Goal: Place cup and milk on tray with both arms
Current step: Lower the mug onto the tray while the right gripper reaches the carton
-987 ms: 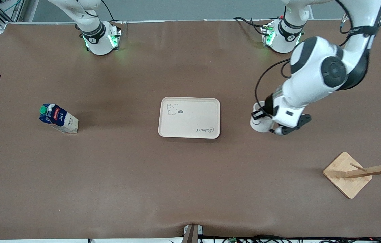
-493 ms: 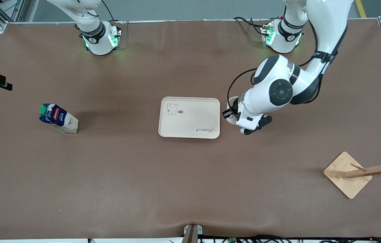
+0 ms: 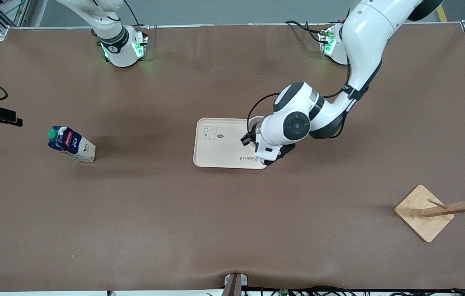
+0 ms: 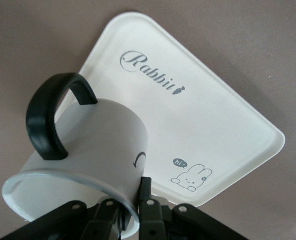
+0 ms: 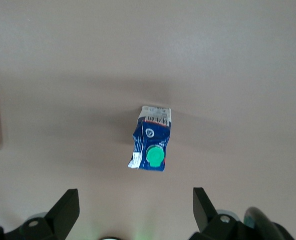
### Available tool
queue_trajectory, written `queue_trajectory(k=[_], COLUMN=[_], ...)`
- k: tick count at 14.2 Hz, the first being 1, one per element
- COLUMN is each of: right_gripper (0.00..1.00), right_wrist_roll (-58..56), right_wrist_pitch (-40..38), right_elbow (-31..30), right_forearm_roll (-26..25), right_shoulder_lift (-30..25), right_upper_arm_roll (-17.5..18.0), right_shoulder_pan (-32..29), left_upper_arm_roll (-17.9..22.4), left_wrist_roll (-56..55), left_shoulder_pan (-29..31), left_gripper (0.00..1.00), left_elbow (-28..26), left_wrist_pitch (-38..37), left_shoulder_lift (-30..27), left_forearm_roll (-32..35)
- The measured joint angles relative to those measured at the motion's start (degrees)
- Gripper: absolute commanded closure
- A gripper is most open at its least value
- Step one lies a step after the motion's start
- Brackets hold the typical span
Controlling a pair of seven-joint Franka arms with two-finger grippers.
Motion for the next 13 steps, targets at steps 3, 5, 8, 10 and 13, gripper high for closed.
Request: queue_trajectory(k=[3, 5, 8, 10, 13], right_gripper=[0.0, 0.0, 0.0, 0.0, 0.0], right_wrist_roll=[-0.1, -0.3, 0.0, 0.7, 0.8], right_wrist_pitch=[0.4, 2.6, 5.6, 3.6, 1.8], right_elbow=[0.0, 0.0, -0.1, -0.5, -1.1], right_forearm_roll=[1.5, 3.0, 3.4, 3.3, 0.0], right_shoulder_lift=[4.0, 8.0, 11.9, 12.5, 12.5], right_upper_arm_roll=[0.1, 0.1, 0.1, 0.0, -0.5], right_shoulder_pan=[0.0, 0.0, 0.3, 0.3, -0.4], left_upper_arm_roll=[0.0, 0.1, 0.5, 1.5, 2.0], left_wrist_roll=[0.0, 0.0, 0.0, 0.0, 0.1], left_shoulder_pan=[-0.4, -0.4, -0.5, -0.5, -0.4], left_gripper=[1.0, 1.0, 0.36, 0.0, 0.0], left_elbow=[0.2, 0.2, 0.3, 0.6, 1.7], left_wrist_pitch=[0.5, 1.5, 2.8, 2.9, 3.0], left_shoulder_lift=[2.6, 4.0, 5.6, 5.9, 5.9], left_forearm_roll=[0.0, 0.0, 0.0, 0.0, 0.0])
